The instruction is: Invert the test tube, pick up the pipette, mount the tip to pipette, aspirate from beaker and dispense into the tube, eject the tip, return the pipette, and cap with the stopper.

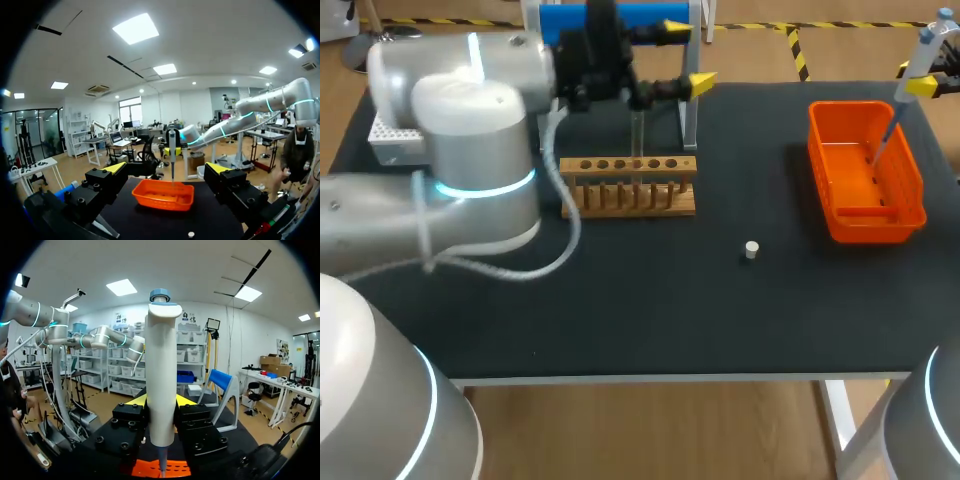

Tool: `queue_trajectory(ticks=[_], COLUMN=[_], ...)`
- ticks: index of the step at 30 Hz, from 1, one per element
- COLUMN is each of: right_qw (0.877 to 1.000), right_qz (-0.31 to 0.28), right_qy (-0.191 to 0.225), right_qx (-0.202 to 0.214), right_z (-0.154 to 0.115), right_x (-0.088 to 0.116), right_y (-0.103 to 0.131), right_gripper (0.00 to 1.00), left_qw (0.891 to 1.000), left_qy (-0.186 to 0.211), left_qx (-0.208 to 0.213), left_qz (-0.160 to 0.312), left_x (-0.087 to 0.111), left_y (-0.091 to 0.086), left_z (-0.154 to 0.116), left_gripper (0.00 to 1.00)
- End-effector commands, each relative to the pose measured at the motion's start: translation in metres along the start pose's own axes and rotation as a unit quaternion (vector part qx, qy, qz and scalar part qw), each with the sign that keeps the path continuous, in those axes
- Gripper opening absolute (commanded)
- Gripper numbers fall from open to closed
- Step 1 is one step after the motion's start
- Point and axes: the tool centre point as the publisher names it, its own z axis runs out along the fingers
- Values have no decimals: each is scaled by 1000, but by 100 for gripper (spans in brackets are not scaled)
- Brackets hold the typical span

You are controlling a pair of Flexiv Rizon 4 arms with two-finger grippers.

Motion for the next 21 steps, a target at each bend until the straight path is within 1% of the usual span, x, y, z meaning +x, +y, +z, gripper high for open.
queue_trajectory(ticks=[1,6,11,17,21], right_qw=[1000,1000,1000,1000,1000], right_qz=[0,0,0,0,0], right_qy=[0,0,0,0,0], right_qx=[1,1,1,1,1], right_z=[-1,-1,-1,-1,-1], right_x=[1,1,1,1,1], right_y=[1,1,1,1,1], right_gripper=[0,0,0,0,0], left_qw=[1000,1000,1000,1000,1000], left_qy=[1,5,5,4,12], left_qx=[-14,-19,-21,-18,-17], left_qz=[-3,-7,-11,-10,-3], left_x=[-13,-21,-23,-21,-17], left_y=[-12,-19,-25,-31,-34], left_z=[92,124,151,171,180], left_gripper=[100,100,100,100,100])
